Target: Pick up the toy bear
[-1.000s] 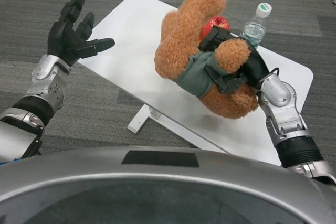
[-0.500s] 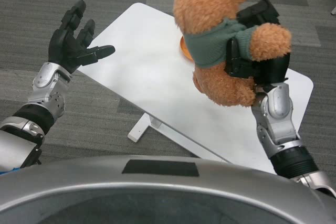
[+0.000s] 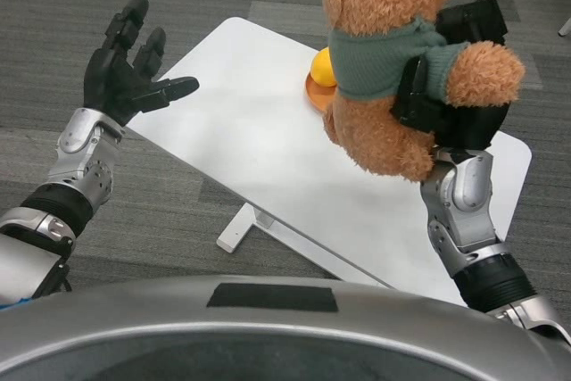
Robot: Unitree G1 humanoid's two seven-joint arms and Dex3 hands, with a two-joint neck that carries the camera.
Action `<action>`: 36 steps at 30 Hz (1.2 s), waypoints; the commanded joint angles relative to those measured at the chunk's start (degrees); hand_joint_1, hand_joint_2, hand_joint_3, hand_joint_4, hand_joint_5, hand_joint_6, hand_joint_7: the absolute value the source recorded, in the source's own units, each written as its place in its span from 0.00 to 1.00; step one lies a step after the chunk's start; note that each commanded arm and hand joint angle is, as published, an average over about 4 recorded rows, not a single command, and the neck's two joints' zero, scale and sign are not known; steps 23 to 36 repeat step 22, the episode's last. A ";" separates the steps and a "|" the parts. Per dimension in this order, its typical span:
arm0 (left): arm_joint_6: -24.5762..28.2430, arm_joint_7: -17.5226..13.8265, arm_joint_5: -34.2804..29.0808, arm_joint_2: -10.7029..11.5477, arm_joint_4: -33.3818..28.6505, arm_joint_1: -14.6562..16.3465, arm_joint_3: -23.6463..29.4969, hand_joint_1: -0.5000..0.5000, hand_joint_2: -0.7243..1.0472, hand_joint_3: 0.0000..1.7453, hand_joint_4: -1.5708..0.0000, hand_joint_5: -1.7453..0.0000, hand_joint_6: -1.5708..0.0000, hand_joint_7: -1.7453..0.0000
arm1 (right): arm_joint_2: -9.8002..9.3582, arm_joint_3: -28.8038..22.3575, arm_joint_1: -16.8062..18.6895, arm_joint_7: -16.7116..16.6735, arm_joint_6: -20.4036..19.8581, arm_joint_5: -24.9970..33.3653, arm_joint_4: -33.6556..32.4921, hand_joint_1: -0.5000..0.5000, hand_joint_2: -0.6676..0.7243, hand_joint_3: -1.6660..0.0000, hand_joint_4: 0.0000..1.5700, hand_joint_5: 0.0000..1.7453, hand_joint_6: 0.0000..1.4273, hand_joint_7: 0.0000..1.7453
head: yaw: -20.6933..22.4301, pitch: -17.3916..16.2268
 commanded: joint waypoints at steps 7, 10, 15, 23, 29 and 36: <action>-0.92 -0.03 0.44 -0.17 -3.02 0.18 0.85 0.91 0.70 0.05 1.00 1.00 1.00 0.92 | -0.24 -1.00 -1.54 -0.35 -1.20 0.46 -0.86 0.04 0.05 0.06 0.75 0.94 0.86 0.80 | 0.41 10.60; -0.92 -0.03 0.57 -0.39 -3.07 -0.23 0.88 0.91 0.70 0.05 1.00 1.00 1.00 0.92 | -0.11 -1.15 -1.89 -0.28 -1.20 0.48 -0.26 0.04 0.05 0.08 0.75 0.94 0.86 0.80 | 0.05 14.60; -0.95 -0.03 0.88 -0.67 -3.22 -0.61 0.88 0.91 0.70 0.05 1.00 1.00 1.00 0.92 | -0.26 -0.67 -2.42 -0.02 -1.12 0.75 0.99 0.04 0.05 0.05 0.75 0.94 0.87 0.80 | -1.11 21.70; -1.10 -0.03 1.03 -1.03 -3.71 -0.63 0.96 0.91 0.70 0.05 1.00 1.00 1.00 0.88 | -0.47 0.17 -3.08 0.06 -1.12 0.99 2.00 0.04 0.03 0.05 0.75 0.94 0.87 0.80 | -1.31 24.83; -1.10 -0.03 1.03 -1.03 -3.71 -0.63 0.96 0.91 0.70 0.05 1.00 1.00 1.00 0.88 | -0.47 0.17 -3.08 0.06 -1.12 0.99 2.00 0.04 0.03 0.05 0.75 0.94 0.87 0.80 | -1.31 24.83; -1.10 -0.03 1.03 -1.03 -3.71 -0.63 0.96 0.91 0.70 0.05 1.00 1.00 1.00 0.88 | -0.47 0.17 -3.08 0.06 -1.12 0.99 2.00 0.04 0.03 0.05 0.75 0.94 0.87 0.80 | -1.31 24.83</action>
